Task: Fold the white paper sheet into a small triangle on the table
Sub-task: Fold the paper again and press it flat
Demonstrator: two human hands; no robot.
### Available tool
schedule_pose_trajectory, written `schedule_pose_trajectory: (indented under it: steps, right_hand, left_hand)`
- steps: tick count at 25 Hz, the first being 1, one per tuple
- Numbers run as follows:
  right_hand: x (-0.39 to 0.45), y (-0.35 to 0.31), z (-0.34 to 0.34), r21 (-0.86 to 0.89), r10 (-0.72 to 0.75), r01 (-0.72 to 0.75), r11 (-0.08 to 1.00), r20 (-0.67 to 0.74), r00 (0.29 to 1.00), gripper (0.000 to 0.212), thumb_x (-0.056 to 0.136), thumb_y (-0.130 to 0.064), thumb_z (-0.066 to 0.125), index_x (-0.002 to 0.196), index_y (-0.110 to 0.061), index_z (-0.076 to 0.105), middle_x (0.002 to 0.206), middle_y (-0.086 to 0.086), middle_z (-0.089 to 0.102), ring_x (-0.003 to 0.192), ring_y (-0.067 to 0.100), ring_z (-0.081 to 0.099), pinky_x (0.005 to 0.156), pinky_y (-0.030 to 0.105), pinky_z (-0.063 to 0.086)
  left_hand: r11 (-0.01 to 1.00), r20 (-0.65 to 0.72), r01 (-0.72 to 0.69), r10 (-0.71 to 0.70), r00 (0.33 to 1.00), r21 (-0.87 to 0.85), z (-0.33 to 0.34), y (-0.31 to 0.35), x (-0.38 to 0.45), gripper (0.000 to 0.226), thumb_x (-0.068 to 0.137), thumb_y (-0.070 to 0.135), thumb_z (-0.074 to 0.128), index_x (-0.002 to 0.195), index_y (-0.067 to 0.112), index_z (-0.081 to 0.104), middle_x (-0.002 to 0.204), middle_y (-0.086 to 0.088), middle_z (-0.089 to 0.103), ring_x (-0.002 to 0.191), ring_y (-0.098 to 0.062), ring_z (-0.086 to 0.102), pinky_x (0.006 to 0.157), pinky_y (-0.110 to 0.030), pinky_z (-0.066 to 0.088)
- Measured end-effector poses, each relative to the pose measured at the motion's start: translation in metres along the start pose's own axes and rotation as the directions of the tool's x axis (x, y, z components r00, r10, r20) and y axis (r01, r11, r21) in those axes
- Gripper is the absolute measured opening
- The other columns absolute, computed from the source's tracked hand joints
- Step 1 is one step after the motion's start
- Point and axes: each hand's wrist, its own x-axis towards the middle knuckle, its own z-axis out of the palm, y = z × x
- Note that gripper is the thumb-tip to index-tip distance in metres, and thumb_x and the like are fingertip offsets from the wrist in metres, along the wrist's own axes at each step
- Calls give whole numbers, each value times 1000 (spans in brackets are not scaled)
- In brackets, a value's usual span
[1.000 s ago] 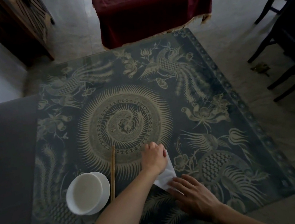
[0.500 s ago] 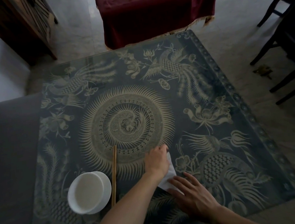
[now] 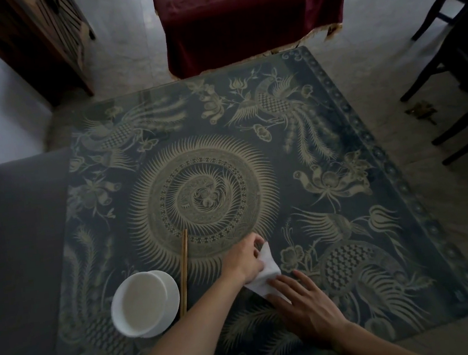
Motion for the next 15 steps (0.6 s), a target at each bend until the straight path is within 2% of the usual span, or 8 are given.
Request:
schedule_pose_trajectory:
  steps: [2, 4, 8, 12, 15]
  right_hand:
    - [4, 1, -2, -5, -2, 2, 1000, 20, 1000, 40, 86, -38, 55, 123, -24, 60, 130, 7, 61, 123, 25, 54, 105, 51, 38]
    - [8, 1, -3, -9, 3, -2, 1000, 26, 1000, 41, 86, -38, 53, 124, -24, 59, 131, 8, 60, 123, 26, 53, 104, 51, 41]
    - [17, -1, -6, -2, 46, -46, 999, 3, 999, 40, 90, -35, 50, 126, -21, 58, 134, 10, 59, 126, 26, 52, 105, 50, 40]
    - [18, -2, -9, 3, 54, -54, 999, -47, 997, 40, 91, -33, 52, 127, -18, 60, 135, 8, 59, 127, 25, 51, 106, 48, 41]
    - [2, -2, -3, 29, 15, -12, 1000, -105, 994, 38, 90, -32, 57, 125, -17, 62, 131, 5, 61, 121, 25, 55, 105, 47, 42]
  left_hand:
    - [993, -5, 6, -5, 1000, 118, -7, -9, -2, 27, 81, 18, 70, 104, 23, 58, 101, -1, 66, 97, -23, 63, 84, -39, 51]
    - [990, -13, -36, 38, 999, 137, -11, -14, -5, 13, 82, 21, 68, 89, 22, 57, 97, -3, 66, 94, -26, 62, 83, -40, 49]
    - [980, -140, -196, 200, 970, 46, -11, -15, -10, 10, 84, 18, 71, 93, 17, 69, 94, -1, 63, 90, -19, 60, 78, -37, 49]
    - [925, -268, -356, 379, 886, 130, -6, -15, -19, 7, 83, 18, 72, 90, 21, 71, 89, 3, 65, 86, -15, 59, 74, -27, 45]
    - [873, -317, -441, 487, 814, 207, 2, -19, -32, 9, 79, 16, 76, 84, 21, 70, 85, 5, 63, 82, -14, 57, 73, -29, 44]
